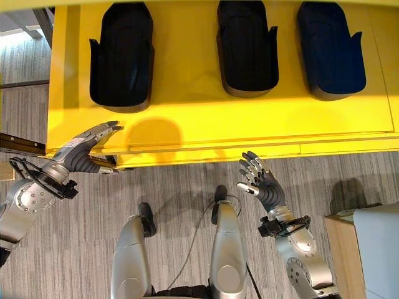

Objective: Move parts from the plastic box to the shelf.

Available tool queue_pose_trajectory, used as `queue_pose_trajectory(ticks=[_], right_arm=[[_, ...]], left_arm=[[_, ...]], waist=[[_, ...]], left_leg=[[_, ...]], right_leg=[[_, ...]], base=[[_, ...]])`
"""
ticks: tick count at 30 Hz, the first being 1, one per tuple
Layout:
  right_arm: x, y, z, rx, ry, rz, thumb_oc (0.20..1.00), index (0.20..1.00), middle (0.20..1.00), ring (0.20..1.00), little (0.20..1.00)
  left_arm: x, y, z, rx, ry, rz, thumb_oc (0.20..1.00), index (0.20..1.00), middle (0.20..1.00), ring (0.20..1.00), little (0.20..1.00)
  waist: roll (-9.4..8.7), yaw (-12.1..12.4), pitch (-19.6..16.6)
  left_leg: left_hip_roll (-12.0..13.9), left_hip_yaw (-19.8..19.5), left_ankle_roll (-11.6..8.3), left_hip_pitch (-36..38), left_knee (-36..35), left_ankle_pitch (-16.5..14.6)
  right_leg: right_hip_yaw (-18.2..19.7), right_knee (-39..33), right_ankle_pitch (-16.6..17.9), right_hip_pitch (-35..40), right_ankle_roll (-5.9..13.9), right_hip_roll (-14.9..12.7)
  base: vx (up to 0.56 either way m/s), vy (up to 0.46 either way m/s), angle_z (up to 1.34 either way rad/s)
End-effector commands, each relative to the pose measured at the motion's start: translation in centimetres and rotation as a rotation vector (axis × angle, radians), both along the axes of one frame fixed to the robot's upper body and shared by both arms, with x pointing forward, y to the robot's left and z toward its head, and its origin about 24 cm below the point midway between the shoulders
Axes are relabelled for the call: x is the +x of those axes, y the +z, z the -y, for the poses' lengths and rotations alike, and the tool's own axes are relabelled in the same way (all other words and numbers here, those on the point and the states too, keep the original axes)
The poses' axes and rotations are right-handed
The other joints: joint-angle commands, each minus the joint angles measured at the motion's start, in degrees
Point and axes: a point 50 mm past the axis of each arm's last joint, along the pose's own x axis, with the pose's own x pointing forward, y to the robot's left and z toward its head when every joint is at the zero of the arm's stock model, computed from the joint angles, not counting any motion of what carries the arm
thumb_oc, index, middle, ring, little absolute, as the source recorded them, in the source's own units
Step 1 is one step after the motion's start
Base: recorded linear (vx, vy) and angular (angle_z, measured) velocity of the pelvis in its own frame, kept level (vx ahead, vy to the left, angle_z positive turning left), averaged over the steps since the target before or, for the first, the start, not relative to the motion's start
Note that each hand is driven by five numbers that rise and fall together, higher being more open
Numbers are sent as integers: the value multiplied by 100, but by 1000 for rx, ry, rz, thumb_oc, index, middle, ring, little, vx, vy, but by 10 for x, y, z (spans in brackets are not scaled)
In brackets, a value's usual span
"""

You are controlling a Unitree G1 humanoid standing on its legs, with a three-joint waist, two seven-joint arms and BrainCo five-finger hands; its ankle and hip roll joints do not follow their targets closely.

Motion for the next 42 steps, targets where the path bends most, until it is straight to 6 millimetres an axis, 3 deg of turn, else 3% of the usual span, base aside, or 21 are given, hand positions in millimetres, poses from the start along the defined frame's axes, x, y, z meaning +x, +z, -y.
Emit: queue_pose_trajectory(ticks=[1,15,42], right_arm=[[-3,18,2,36,-9,98,1000,1000,1000,1000,1000],[-4,14,4,43,-17,80,1000,1000,1000,1000,1000],[-7,12,2,69,-9,67,1000,1000,1000,1000,1000]], left_arm=[[4,-3,-6,15,37,10,1000,1000,1000,1000,1000],[15,-1,-11,8,100,51,1000,1000,1000,1000,1000],[35,9,23,-11,-1,94,1000,1000,1000,1000,1000]], waist=[[-154,-42,-230],[-171,-89,-254],[-189,-225,-262]], left_leg=[[279,-189,-191,-112,-218,359],[298,-140,-194,-135,-190,327],[351,-87,-219,-113,-164,300]], right_leg=[[291,33,-156,576,309,-434],[336,40,-154,529,302,-429],[451,87,-157,434,278,-343]], base=[[45,5,0],[8,1,0],[0,0,0]])
